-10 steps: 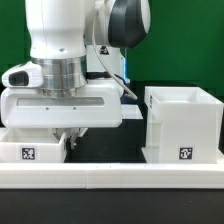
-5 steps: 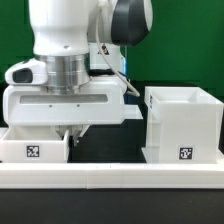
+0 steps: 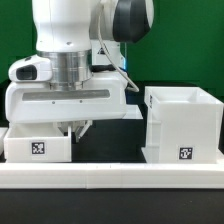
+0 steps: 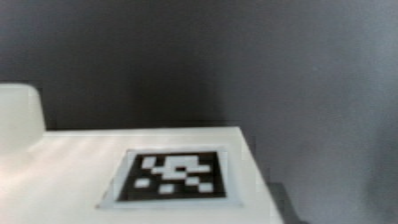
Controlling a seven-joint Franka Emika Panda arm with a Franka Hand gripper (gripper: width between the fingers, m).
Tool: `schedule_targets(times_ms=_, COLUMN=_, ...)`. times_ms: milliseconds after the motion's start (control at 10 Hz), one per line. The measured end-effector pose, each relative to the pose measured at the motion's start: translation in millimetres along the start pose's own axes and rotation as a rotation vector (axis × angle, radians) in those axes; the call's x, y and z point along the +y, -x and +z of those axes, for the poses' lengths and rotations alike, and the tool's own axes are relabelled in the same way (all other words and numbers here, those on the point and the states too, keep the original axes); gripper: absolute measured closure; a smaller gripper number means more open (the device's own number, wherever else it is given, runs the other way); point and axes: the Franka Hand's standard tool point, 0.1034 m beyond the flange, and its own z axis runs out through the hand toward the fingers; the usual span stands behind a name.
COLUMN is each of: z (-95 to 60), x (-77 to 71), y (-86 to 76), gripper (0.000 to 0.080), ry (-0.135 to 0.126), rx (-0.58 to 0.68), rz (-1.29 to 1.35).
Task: Assemble drawer
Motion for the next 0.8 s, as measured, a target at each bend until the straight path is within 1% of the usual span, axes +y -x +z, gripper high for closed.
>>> schedule_targets(times_ms=100, z=1.2, x=0.8, y=-0.5, gripper=0.0758, ry=0.009, rx=0.003, rz=-0.123)
schedule_targets(times_ms=200, z=4.0, x=0.5, y=-4.8, gripper=0.0758, ry=0.046, rx=0.025, rz=-0.268)
schedule_targets(times_ms=400, z=5.0, x=-4.2, y=-1.2, gripper=0.0758, ry=0.054, rx=0.018, rz=-0.448)
schedule_targets(times_ms=500, z=5.4, x=-9.9, y=-0.9, gripper=0.0758, ry=0.059, rx=0.01, rz=-0.524)
schedule_targets(times_ms=600, z=5.6, x=-16.2, y=0.0, gripper=0.0758, ry=0.059, rx=0.004, rz=-0.573)
schedule_targets(times_ms=700, z=4.4, x=-17.6, y=1.6, gripper=0.0758, ry=0.052, rx=-0.006, rz=-0.635)
schedule_targets(times_ms=800, z=6.6, x=-15.2, y=3.8, gripper=0.0758, ry=0.049, rx=-0.012, rz=-0.695)
